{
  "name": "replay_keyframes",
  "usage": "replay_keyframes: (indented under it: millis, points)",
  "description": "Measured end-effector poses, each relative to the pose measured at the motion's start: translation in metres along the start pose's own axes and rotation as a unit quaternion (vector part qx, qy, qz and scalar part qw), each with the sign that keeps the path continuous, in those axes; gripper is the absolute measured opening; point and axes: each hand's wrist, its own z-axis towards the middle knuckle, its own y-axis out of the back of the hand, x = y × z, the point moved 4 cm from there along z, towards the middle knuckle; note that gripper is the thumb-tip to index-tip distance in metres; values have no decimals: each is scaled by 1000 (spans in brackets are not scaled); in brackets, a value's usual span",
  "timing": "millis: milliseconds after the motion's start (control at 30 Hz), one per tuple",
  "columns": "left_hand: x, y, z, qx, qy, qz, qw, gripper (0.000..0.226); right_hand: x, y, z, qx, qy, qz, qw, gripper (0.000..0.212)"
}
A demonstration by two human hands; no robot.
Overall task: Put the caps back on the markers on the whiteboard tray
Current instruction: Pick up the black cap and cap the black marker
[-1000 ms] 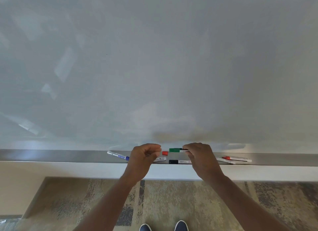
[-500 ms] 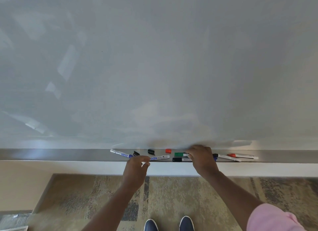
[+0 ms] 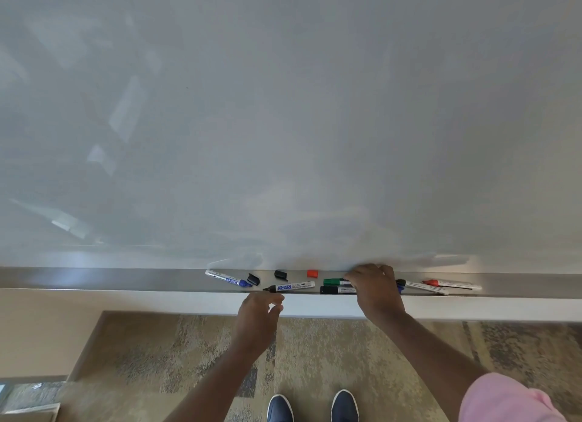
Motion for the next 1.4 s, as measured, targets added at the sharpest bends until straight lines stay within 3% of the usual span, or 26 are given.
replay_keyframes:
  millis: [233, 400, 500, 700, 900, 1167, 1400]
  points:
    - [8, -7, -9, 18, -11, 7, 1000, 23, 14, 10, 1, -55, 6, 33, 998, 33]
    - [20, 22, 5, -87, -12, 17, 996, 26, 62, 25, 7, -95, 98, 100, 986, 22]
    - [19, 41, 21, -118, -61, 95, 987, 32, 93, 29, 14, -79, 146, 112, 980, 16]
    - [16, 44, 40, 12, -152, 284, 947, 65, 132, 21, 23, -34, 200, 74, 976, 24]
    - [20, 40, 45, 53, -182, 357, 915, 41, 134, 2, 24, 26, 199, 16, 979, 28]
    - [21, 40, 47, 42, -224, 383, 895, 36, 137, -8, 21, 66, 161, -51, 983, 34]
    - [22, 39, 45, 35, -237, 352, 905, 23, 138, -6, 23, 78, 118, -34, 989, 42]
